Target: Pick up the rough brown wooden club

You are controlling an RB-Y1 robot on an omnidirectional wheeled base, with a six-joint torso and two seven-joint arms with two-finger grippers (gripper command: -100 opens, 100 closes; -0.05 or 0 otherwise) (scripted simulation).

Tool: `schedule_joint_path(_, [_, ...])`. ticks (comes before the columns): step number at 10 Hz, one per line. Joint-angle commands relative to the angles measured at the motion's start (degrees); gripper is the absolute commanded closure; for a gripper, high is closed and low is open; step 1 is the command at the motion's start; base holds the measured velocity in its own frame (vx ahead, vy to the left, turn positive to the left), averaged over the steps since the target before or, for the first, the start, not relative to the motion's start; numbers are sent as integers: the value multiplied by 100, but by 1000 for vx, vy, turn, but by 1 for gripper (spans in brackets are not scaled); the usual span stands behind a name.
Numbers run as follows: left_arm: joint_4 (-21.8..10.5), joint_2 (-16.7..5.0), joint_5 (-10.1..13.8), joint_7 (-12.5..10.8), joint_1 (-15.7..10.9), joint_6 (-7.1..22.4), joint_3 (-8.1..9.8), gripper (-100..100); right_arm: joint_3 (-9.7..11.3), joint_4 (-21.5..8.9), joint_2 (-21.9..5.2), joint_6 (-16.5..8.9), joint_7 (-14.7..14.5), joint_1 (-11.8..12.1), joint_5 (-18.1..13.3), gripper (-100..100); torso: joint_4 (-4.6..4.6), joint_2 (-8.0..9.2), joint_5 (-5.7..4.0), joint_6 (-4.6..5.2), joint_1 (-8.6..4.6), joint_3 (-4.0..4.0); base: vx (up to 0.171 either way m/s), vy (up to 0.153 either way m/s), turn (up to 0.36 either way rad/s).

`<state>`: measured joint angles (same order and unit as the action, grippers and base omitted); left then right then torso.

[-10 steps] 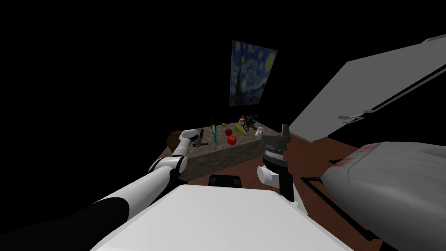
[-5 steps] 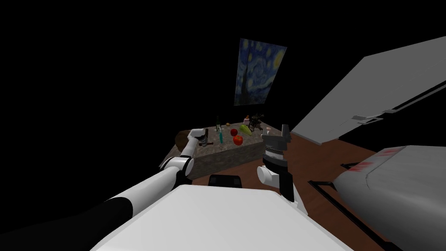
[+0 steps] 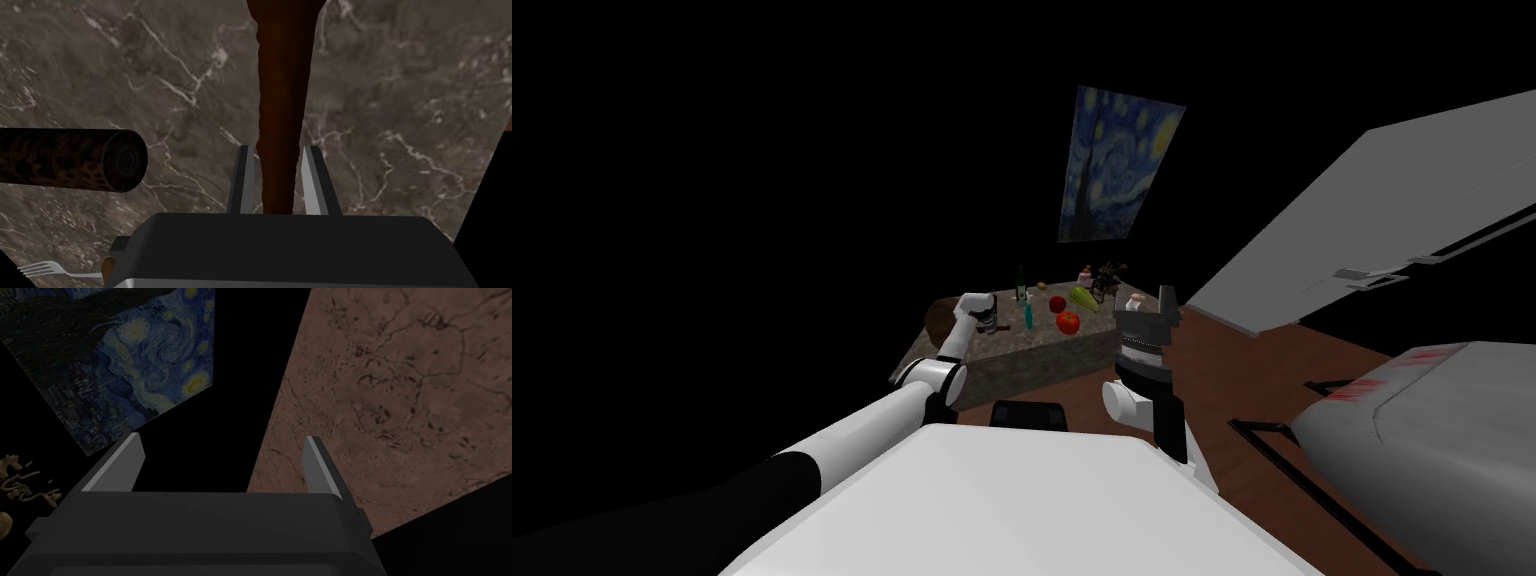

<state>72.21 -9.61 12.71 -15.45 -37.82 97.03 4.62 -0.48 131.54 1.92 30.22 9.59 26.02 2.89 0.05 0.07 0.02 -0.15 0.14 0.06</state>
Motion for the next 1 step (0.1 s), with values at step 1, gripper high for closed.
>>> schedule_joint_path(1, [0,0,0,0,0,0,0,0,0,0,0,0,0,0,0,0,0,0,0,0,0,0,0,7,-1])
